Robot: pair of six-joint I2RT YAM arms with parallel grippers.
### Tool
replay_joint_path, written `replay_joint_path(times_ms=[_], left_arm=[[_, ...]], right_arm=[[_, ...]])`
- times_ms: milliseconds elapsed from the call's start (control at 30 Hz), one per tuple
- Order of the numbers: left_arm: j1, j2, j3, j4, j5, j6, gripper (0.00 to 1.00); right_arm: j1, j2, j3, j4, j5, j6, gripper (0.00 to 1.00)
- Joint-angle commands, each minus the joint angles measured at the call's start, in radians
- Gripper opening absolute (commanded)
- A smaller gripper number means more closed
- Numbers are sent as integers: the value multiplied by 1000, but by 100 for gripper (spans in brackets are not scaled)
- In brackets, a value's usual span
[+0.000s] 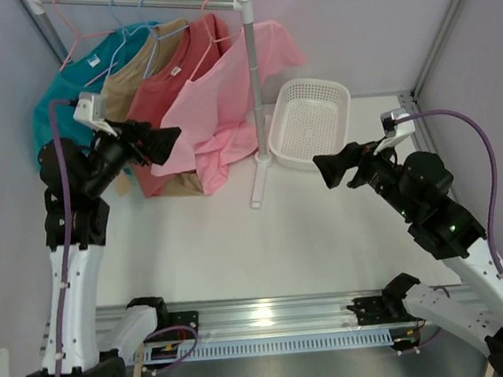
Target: Remove the t-shirt from the hanger
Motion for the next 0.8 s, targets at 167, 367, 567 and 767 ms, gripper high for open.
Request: replay_joint_path(times_ms=[167,367,567,767], left_arm=[[-15,245,250,119,158,141,99],[-67,474,547,30,110,258,100],[-107,712,899,-112,40,339,100],[-107,921,1114,-131,8,341,98]], right_arm=[[2,-54,-19,10,13,-56,99],[2,-80,-26,21,-2,-71,99],[2,-84,-3,5,-7,-99,99],[3,-79,8,-9,1,-113,100]])
